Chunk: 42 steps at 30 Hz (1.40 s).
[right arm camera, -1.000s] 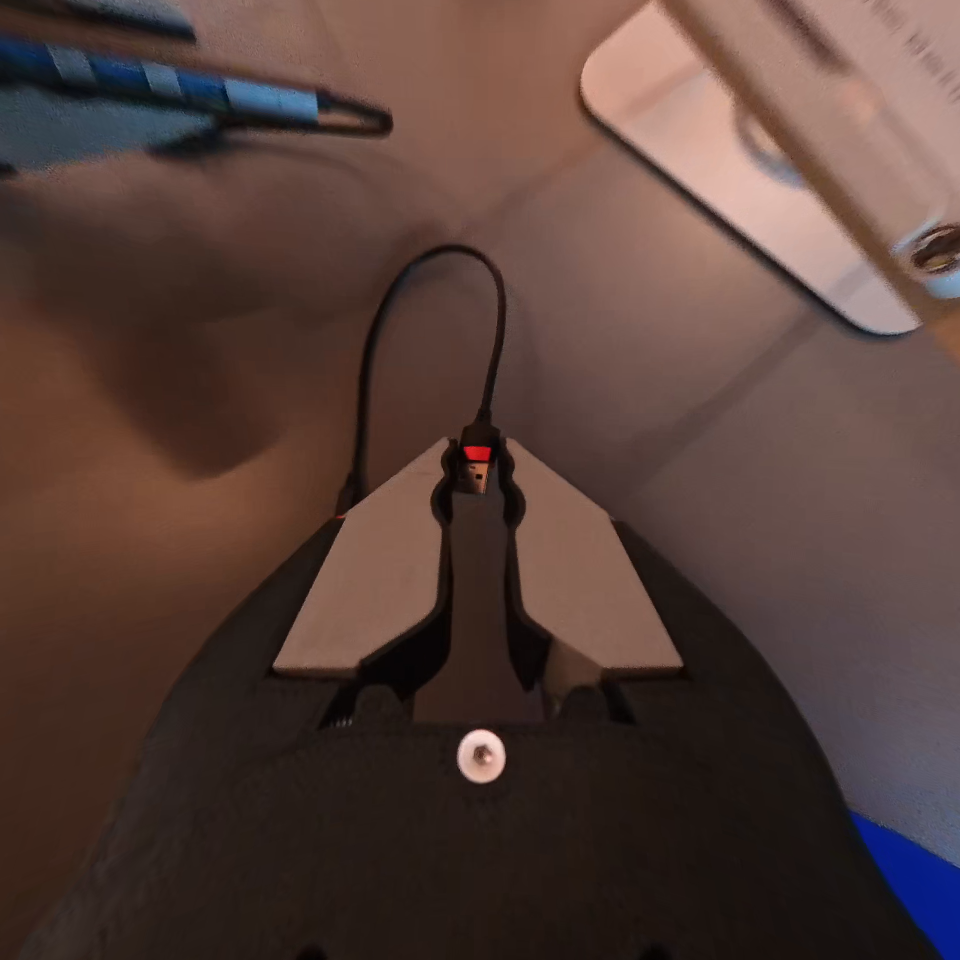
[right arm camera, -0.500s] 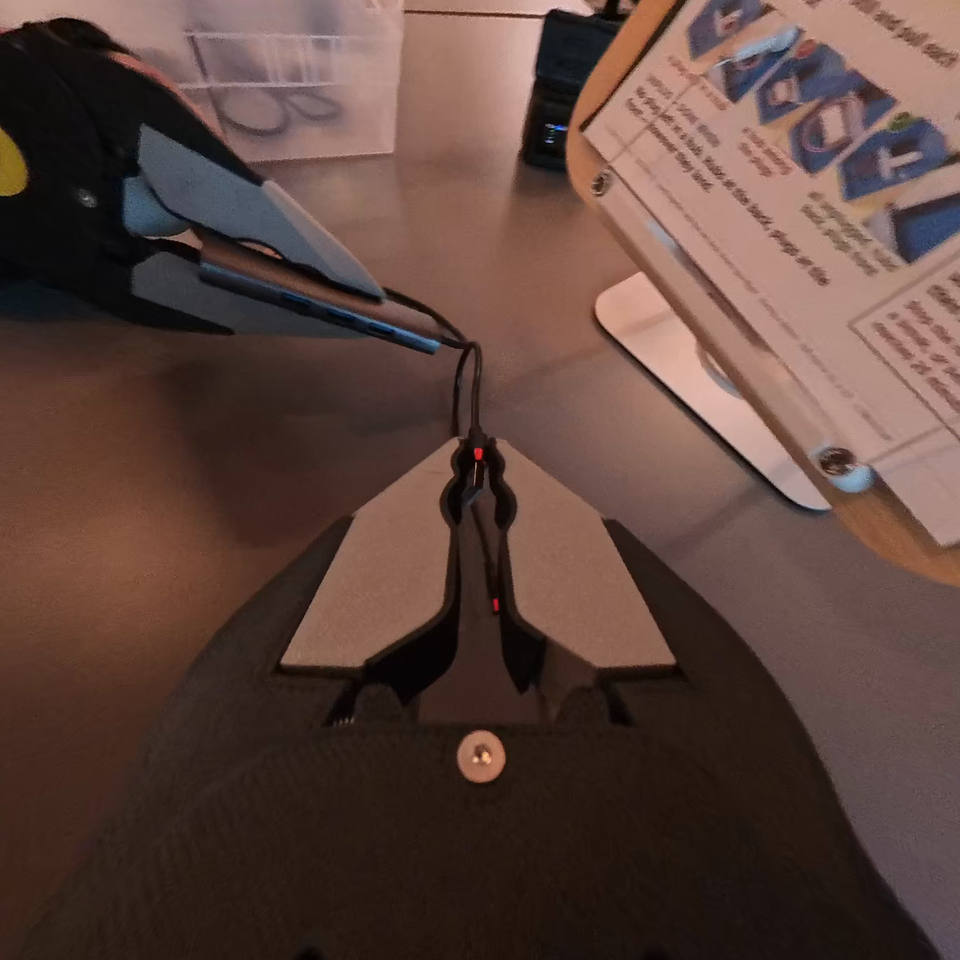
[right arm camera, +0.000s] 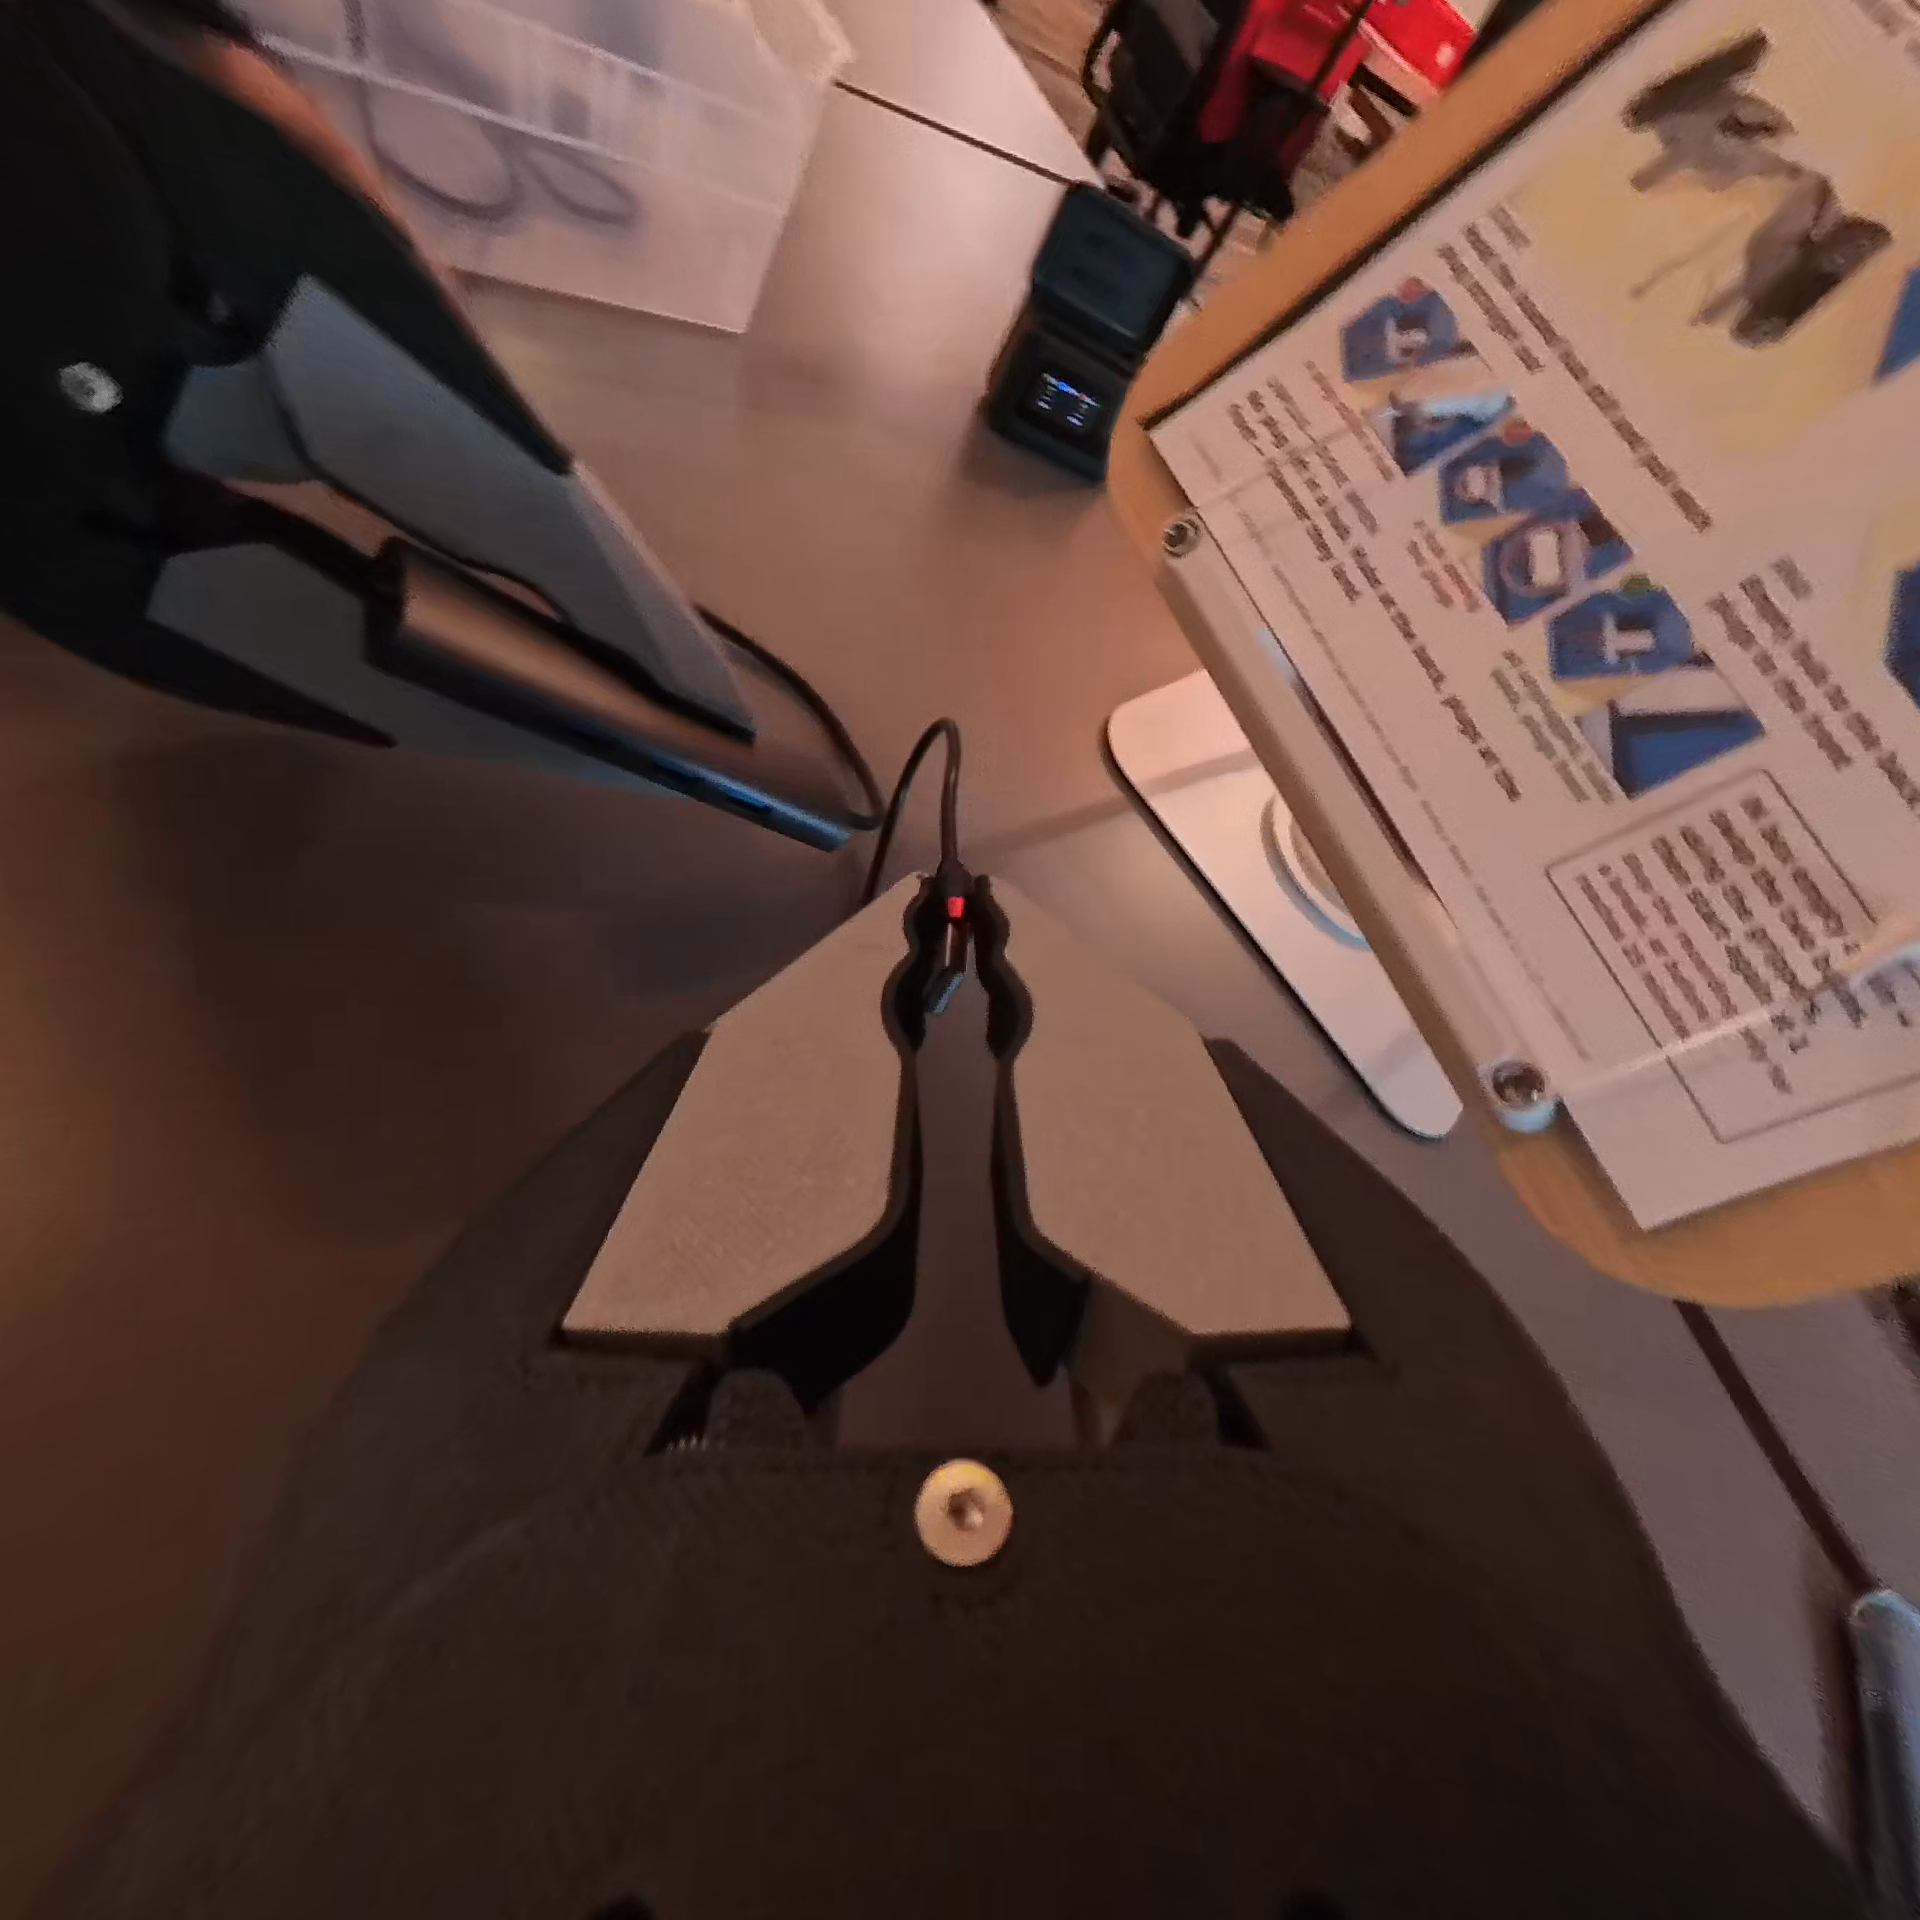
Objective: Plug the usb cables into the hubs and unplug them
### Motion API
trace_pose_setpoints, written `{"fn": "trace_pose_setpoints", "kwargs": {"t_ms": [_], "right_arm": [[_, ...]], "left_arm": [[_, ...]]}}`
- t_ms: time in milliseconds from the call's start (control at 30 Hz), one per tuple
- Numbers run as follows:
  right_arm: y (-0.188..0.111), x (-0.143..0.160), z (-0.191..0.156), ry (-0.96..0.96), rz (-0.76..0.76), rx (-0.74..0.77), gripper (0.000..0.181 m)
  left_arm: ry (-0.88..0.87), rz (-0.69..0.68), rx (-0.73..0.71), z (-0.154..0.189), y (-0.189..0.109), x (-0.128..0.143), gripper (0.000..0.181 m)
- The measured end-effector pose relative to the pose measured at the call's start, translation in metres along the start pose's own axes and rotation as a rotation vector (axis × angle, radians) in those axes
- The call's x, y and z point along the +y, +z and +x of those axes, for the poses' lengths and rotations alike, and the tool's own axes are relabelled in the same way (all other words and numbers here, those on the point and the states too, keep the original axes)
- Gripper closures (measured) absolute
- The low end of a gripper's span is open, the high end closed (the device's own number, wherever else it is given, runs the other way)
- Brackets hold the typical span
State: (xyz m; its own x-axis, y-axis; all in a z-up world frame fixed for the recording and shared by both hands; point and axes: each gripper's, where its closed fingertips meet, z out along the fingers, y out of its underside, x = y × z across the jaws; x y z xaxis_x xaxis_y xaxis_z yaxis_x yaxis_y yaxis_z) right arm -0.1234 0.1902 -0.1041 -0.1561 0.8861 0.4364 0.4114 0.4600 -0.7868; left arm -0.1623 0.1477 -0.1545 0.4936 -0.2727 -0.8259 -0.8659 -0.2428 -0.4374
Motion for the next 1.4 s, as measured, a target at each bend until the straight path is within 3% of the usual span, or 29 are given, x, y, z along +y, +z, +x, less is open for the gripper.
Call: {"fn": "trace_pose_setpoints", "kwargs": {"t_ms": [300, 1400], "right_arm": [[0.007, -0.003, -0.036, -0.247, -0.014, -0.053, 0.178], [-0.002, -0.017, -0.049, -0.298, 0.054, -0.082, 0.179]], "left_arm": [[-0.043, 0.024, -0.041, -0.011, -0.004, -0.002, 0.166], [0.074, 0.045, -0.111, -0.012, -0.005, -0.010, 0.164]]}}
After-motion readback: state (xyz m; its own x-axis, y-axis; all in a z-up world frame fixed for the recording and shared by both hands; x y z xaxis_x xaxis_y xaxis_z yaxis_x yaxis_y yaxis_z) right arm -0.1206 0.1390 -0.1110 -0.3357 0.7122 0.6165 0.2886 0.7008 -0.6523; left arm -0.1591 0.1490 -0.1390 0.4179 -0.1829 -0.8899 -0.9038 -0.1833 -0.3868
